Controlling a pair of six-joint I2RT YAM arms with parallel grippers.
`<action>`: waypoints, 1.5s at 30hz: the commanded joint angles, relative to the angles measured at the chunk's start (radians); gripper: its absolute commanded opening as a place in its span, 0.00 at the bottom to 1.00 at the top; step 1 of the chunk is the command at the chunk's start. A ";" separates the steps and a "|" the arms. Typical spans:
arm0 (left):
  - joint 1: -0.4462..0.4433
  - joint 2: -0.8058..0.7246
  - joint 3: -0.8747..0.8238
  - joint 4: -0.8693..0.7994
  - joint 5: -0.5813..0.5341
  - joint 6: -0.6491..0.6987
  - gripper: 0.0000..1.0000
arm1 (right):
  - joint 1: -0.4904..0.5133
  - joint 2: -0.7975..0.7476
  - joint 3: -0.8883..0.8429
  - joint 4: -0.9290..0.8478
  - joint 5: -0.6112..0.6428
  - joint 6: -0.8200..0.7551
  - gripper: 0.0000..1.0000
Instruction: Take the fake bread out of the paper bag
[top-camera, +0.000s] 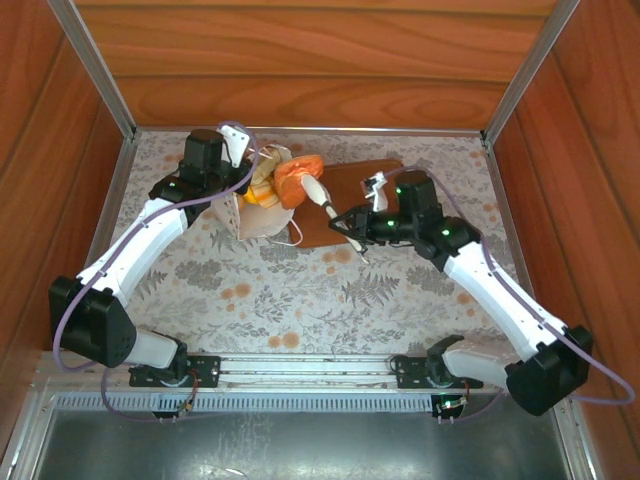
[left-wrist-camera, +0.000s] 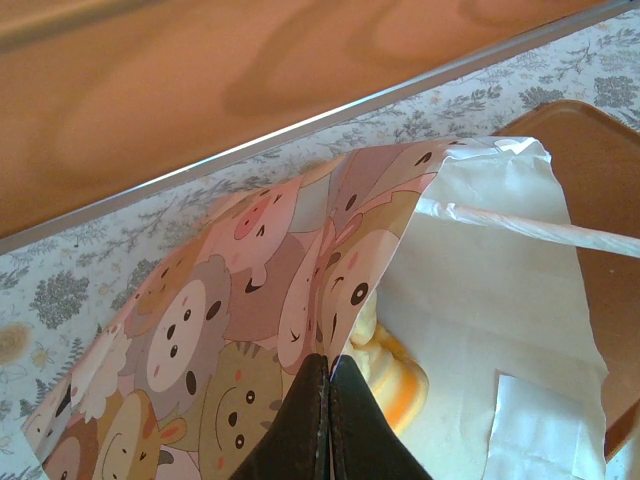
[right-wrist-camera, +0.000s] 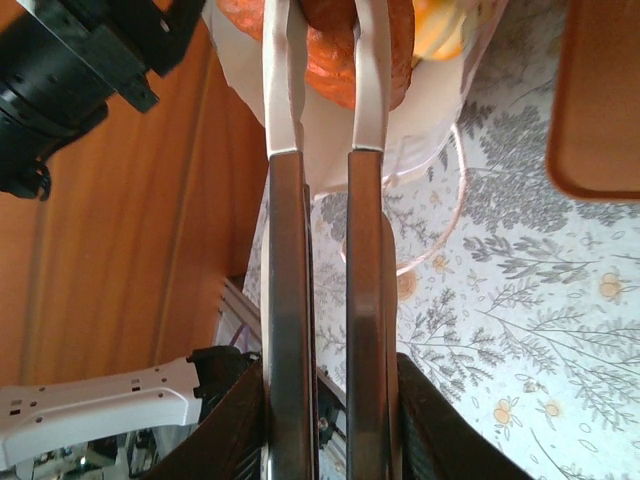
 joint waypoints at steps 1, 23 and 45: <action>-0.007 -0.032 -0.007 0.056 0.003 -0.013 0.00 | -0.049 -0.087 0.023 -0.077 0.026 -0.044 0.24; -0.008 -0.061 -0.010 0.052 0.015 0.013 0.00 | -0.245 0.286 0.138 -0.154 -0.223 -0.125 0.26; -0.008 -0.077 -0.025 0.043 0.016 0.015 0.00 | -0.244 0.719 0.339 -0.127 -0.345 -0.109 0.33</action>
